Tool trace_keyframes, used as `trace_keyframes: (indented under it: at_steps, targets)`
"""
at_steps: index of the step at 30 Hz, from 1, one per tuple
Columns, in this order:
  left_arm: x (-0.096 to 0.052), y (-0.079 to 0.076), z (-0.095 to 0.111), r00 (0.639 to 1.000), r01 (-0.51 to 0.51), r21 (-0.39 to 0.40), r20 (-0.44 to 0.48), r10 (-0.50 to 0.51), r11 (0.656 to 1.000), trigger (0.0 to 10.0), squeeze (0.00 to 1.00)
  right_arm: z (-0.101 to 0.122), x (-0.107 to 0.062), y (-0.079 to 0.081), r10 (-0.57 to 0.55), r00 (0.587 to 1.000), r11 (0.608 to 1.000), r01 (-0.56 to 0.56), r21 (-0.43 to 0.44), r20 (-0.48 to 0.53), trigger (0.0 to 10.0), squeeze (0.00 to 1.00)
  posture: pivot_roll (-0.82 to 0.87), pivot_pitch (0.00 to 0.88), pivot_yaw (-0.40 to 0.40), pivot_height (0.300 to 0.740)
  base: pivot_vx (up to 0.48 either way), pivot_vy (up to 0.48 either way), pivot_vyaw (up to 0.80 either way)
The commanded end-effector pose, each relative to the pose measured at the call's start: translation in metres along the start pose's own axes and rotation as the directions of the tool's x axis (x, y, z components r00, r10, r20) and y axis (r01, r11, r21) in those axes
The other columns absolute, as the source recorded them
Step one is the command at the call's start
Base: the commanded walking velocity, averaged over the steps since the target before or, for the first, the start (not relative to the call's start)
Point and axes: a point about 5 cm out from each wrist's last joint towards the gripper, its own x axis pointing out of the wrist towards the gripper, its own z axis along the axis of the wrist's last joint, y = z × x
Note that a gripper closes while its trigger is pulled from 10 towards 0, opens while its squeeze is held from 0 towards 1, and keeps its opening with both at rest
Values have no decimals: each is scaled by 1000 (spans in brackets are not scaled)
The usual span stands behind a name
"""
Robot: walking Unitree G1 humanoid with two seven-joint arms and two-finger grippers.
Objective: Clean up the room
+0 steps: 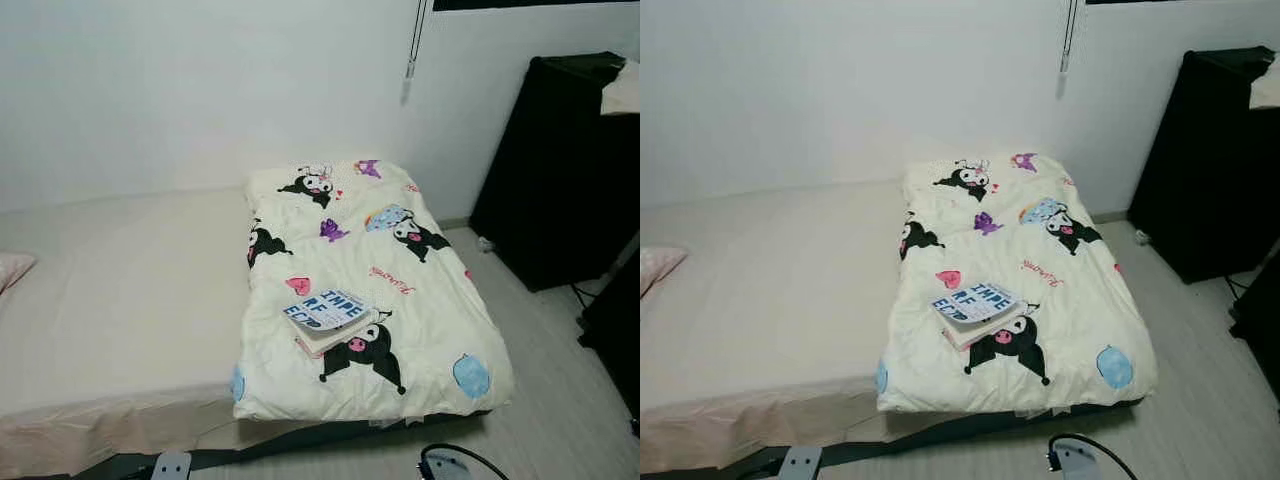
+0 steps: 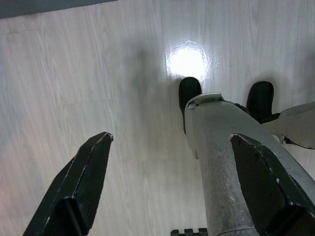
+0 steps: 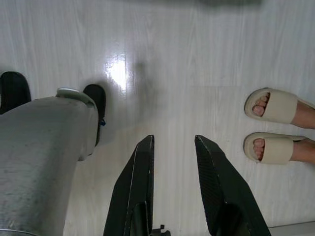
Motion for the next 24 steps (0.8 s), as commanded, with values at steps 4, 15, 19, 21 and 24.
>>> trace_keyframes:
  at_steps: [4,15,19,21,24]
  targets:
    - [0,1,-2,1000,7,10,-12,-7,1000,10000,0,0,0,1,4,1000,1000,-4,3,-1,10000,0,-50,45,25,720,0,-465,0]
    - [0,3,-1,1000,-28,-40,4,28,999,10000,0,0,0,0,1,1000,1000,-1,0,-1,10000,0,-50,48,23,720,0,-159,0]
    - [0,3,0,1000,-25,-43,6,26,999,10000,0,1,0,0,1,1000,1000,-1,0,-1,10000,0,-51,47,22,720,0,0,0]
    - [0,3,0,1000,-16,-41,10,16,999,10000,0,1,0,0,0,1000,1000,0,2,0,10000,0,-51,48,22,720,0,0,0]
    - [0,3,1,1000,-10,-40,12,11,999,10000,0,1,0,0,-2,1000,1000,2,3,0,10000,0,-53,47,23,720,0,0,0]
